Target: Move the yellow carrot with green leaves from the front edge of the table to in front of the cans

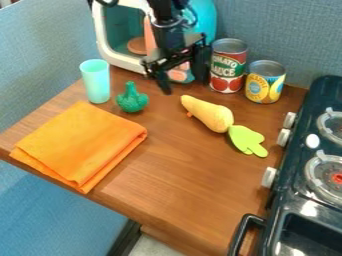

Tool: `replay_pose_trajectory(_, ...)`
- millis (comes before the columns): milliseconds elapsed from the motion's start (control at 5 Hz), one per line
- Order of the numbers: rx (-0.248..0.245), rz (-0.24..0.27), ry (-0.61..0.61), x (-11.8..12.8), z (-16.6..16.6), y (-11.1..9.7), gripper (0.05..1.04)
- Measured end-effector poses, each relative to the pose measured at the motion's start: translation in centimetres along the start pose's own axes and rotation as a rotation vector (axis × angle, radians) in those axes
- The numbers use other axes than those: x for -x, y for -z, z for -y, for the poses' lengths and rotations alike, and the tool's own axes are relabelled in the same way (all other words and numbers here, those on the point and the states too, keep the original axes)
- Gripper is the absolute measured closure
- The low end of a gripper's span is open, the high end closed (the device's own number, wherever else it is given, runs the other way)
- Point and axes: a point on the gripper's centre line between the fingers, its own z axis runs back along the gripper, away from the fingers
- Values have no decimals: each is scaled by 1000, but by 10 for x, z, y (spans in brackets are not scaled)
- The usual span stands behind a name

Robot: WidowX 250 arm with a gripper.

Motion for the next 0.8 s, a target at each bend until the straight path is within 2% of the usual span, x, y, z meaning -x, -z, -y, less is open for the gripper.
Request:
replay_pose_trajectory(200,-97,-104,243,8,-16,-11,83)
replay_pose_trajectory(400,-184,-144,495,9,-32,-23,83)
replay_pose_trajectory(600,-230,-127,635,12,-47,-35,83)
replay_pose_trajectory(800,-182,-136,760,25,-68,-45,83)
